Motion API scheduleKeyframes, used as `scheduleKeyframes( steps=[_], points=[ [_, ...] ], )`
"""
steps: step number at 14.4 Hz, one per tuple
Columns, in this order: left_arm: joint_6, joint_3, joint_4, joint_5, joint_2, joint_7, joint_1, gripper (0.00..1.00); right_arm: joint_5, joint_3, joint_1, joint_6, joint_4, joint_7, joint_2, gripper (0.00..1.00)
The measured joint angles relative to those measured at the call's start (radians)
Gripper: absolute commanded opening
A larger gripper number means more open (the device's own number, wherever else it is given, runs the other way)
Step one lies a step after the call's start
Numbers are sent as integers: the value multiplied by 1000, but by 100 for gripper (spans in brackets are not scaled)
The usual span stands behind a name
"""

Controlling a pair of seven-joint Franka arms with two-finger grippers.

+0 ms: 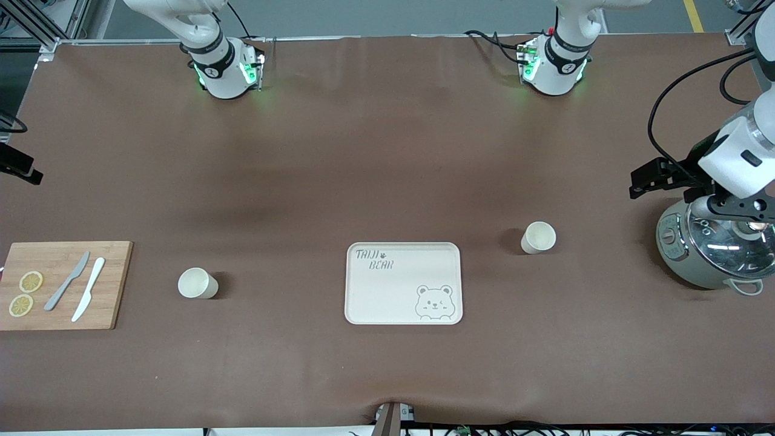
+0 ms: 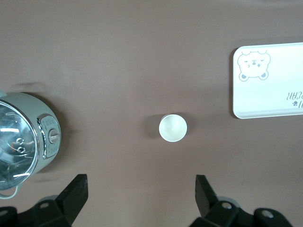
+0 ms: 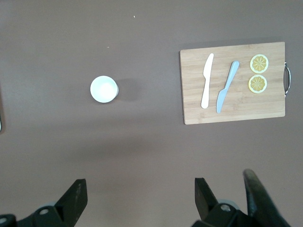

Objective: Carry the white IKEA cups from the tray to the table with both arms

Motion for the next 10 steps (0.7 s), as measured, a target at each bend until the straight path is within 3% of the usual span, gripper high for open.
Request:
scheduleKeyframes(
  steps=[10],
  points=[
    [0, 1, 3, 0, -6, 8, 36, 100, 0, 5, 0, -3, 0, 1, 2, 100]
  ],
)
